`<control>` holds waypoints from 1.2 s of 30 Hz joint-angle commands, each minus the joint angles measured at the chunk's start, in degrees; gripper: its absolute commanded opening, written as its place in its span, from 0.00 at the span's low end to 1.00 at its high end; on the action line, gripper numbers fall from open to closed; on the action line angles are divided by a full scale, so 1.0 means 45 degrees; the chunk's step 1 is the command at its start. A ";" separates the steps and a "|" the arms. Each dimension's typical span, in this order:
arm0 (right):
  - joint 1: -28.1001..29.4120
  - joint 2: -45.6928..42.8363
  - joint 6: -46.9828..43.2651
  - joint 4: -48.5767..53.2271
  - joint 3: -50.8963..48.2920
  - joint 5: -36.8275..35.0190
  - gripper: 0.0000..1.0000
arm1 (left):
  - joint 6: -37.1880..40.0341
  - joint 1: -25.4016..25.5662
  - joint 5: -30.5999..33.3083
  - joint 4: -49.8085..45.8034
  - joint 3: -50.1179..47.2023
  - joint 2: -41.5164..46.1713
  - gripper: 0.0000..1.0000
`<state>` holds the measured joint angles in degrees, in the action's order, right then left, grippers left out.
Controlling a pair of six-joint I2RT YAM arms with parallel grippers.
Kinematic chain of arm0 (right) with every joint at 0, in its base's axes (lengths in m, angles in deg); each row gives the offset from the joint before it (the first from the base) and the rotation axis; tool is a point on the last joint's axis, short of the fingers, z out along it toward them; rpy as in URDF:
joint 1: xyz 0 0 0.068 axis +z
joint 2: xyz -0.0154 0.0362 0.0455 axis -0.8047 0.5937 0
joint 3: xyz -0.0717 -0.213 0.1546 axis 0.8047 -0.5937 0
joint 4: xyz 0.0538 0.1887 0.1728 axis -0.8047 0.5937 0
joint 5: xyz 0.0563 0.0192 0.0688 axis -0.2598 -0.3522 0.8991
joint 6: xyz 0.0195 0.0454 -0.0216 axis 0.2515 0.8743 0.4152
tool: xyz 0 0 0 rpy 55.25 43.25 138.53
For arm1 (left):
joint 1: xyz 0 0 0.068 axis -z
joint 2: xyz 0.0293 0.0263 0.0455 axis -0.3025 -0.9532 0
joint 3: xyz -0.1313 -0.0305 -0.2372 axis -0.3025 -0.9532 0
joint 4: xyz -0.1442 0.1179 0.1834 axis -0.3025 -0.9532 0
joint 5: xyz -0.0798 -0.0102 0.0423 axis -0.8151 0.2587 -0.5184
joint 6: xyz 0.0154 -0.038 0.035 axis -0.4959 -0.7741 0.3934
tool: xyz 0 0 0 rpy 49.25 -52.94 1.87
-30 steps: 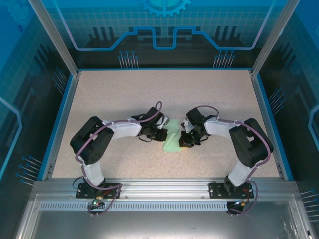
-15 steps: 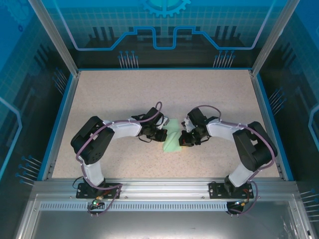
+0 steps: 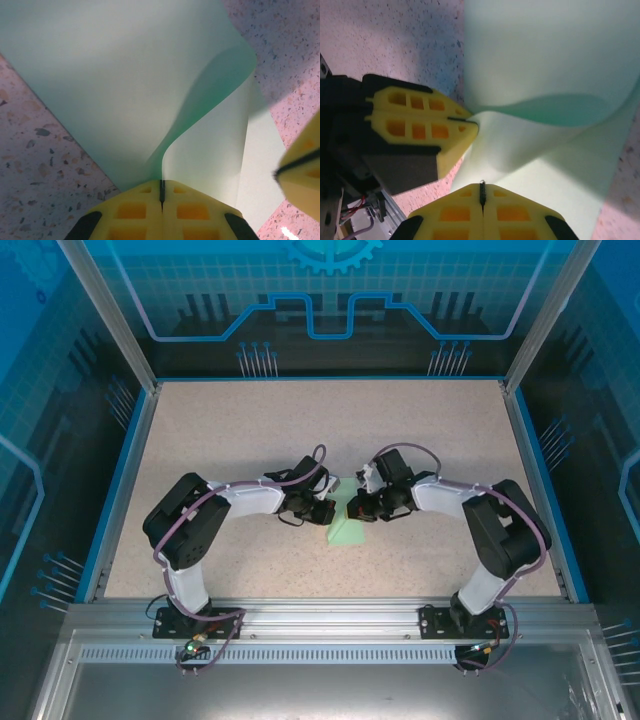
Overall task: Fold a paper plane with a square sheet of paper (fold left side to right side)
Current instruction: Fold the triangle a second time at the center of the table.
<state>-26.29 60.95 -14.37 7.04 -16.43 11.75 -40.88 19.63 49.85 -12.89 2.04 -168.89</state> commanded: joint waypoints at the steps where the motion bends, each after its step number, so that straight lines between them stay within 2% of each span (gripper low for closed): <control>1: 0.0066 0.0519 0.0357 -0.0509 0.0719 0.0443 0.03 | 0.0194 -0.0095 0.0014 -0.0139 -0.0037 -0.0335 0.03; 14: 0.0303 0.1765 0.0060 0.0043 0.1428 0.0224 0.03 | 0.0203 -0.0080 0.0002 -0.0146 0.0085 -0.0370 0.03; 36: 0.0245 0.1835 -0.1176 0.1997 0.1425 -0.1295 0.03 | 0.0302 -0.0054 0.0082 -0.0372 0.0368 -0.0527 0.05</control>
<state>-25.70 68.33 -18.32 12.78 -10.86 7.54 -40.68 19.63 49.68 -12.96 3.00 -169.66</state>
